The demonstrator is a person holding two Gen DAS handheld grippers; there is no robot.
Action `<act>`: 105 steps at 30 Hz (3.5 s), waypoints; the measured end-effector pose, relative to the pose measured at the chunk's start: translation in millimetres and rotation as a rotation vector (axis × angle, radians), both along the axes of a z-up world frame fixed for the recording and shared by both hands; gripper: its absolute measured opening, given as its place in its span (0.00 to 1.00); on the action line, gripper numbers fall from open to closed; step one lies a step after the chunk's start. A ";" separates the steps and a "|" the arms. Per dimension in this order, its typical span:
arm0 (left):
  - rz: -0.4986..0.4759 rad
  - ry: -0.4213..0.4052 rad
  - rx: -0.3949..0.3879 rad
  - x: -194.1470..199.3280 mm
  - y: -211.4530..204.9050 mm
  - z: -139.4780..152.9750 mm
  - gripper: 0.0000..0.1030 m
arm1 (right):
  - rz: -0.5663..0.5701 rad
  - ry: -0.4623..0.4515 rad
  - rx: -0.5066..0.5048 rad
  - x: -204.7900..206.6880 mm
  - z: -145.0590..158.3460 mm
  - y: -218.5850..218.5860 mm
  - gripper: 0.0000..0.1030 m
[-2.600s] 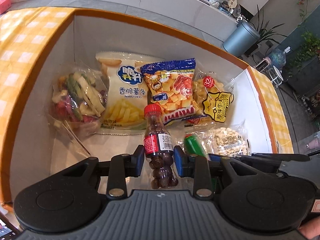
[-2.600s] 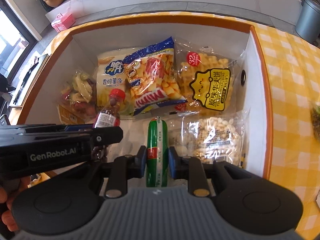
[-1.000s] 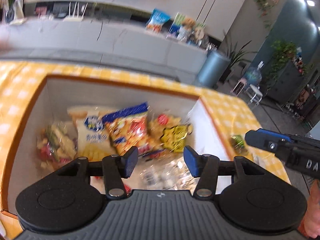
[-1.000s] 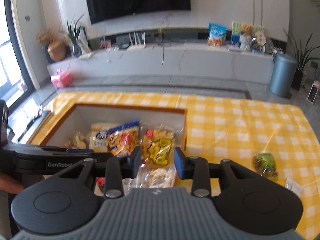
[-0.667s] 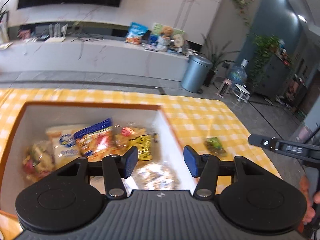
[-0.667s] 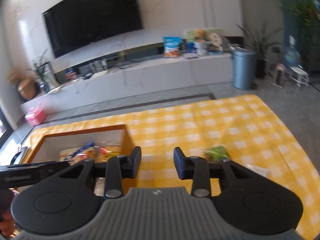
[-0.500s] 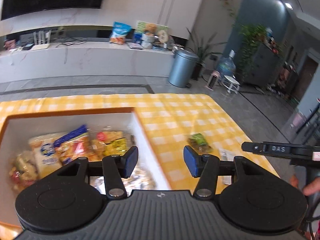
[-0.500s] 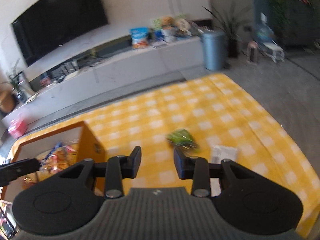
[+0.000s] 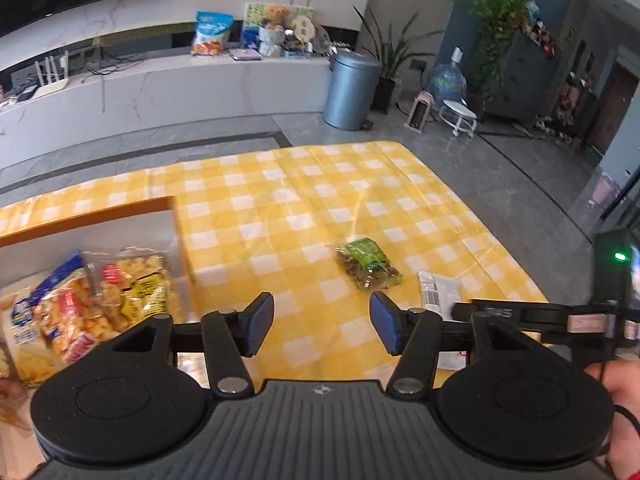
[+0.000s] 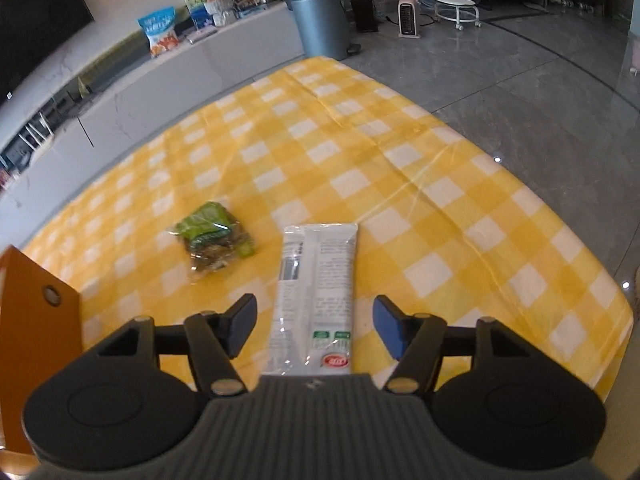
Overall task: Organize snacks
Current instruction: 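Move both tools back toward the white bar packet and green snack bag, then grasp the white bar packet with the right tool while the left tool grasps the green snack bag, then carry the white bar packet and green snack bag over the box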
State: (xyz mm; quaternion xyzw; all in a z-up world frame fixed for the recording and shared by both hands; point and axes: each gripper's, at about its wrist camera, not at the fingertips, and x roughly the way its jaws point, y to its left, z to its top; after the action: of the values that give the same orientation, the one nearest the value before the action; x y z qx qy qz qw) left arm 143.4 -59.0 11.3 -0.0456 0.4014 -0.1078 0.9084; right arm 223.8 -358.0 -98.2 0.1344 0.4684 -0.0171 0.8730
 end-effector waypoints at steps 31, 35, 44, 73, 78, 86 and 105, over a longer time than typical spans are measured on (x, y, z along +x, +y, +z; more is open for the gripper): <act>0.000 0.140 0.027 61.0 -41.5 -59.6 0.69 | 0.143 0.096 -0.211 40.3 -36.5 37.8 0.48; 0.003 0.133 -0.003 68.2 -43.0 -61.7 0.70 | 0.134 0.090 -0.154 39.9 -33.6 30.9 0.45; 0.035 0.153 -0.077 97.5 -46.2 -77.2 0.74 | 0.063 0.006 -0.026 45.6 -16.7 7.3 0.43; 0.027 0.056 -0.018 127.1 -81.1 -107.0 0.37 | 0.126 0.022 -0.137 73.7 -31.1 14.6 0.43; 0.027 0.034 -0.043 117.0 -81.3 -100.4 0.34 | 0.140 0.021 -0.134 72.4 -30.9 16.5 0.43; 0.076 -0.004 -0.074 95.2 -68.6 -82.8 0.32 | 0.166 0.010 -0.112 70.5 -28.9 18.9 0.43; 0.149 -0.091 -0.103 15.5 -17.7 -15.0 0.32 | 0.300 -0.054 0.029 39.2 -4.3 38.8 0.43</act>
State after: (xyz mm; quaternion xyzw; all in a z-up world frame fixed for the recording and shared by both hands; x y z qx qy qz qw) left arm 158.9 -76.7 -3.7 -0.1170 0.3491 -0.0623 0.9277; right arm 263.1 -319.2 -102.5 0.0759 0.4599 0.1240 0.8760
